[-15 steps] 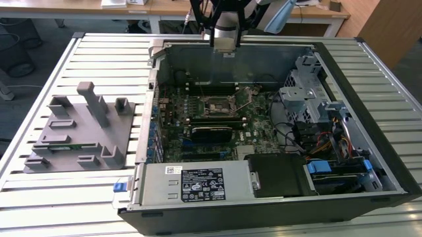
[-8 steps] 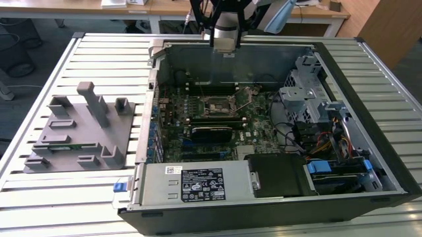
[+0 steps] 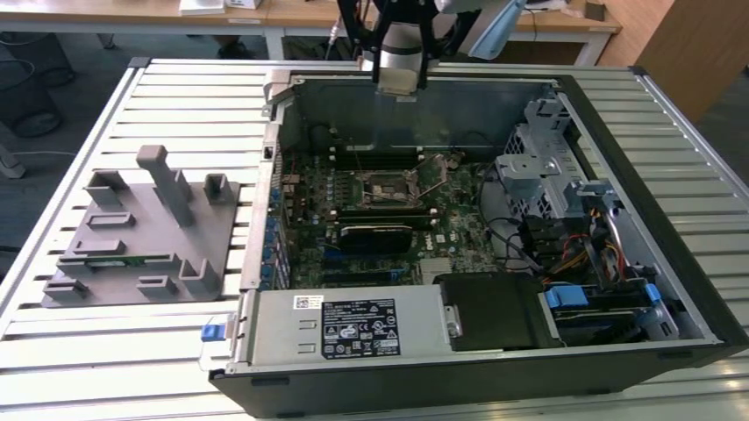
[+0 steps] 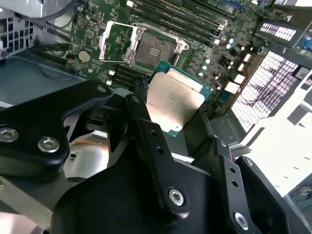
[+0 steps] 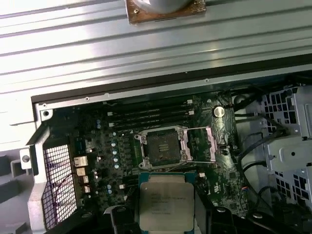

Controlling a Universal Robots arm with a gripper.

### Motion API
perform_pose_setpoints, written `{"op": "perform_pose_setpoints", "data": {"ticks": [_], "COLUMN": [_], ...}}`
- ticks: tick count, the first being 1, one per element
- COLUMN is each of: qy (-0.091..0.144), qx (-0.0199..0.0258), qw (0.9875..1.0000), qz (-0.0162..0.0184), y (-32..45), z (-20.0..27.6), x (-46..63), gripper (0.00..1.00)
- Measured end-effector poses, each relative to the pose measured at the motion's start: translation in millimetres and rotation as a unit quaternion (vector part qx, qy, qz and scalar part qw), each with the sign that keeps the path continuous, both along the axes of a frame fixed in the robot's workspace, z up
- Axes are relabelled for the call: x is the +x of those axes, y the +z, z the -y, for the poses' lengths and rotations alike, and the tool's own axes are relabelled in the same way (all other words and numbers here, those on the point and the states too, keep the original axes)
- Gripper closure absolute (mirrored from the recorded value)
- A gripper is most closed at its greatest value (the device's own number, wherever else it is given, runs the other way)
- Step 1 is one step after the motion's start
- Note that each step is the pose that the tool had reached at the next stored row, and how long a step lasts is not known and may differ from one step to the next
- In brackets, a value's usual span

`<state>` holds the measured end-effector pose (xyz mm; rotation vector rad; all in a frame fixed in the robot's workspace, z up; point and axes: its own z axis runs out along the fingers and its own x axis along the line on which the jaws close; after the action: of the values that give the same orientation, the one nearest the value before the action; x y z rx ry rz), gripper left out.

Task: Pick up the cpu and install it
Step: 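Place the cpu into insertion slot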

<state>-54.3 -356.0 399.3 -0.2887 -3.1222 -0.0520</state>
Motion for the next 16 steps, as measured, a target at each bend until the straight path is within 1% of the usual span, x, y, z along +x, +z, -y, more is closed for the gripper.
{"op": "perform_pose_setpoints", "data": {"ticks": [2,5,8,10,13,16], "qy": [-0.014,-0.029,-0.045,-0.062,-0.087,-0.109], "qx": [-0.0001,0.0001,0.0,0.0,0.0,0.0], "qw": [0.9999,0.9996,0.999,0.9981,0.9962,0.994], "qz": [0.0,0.0001,0.0,0.0,0.0,0.0], "y": [-0.3,-0.9,-1.2,-1.6,-2.4,-3.0], "z": [0.0,-0.2,-0.5,-0.6,-0.6,-0.7], "x": [0.0,0.0,0.0,0.0,0.0,0.0], "gripper": [0.46,0.46,0.46,0.46,0.46,0.46]}}
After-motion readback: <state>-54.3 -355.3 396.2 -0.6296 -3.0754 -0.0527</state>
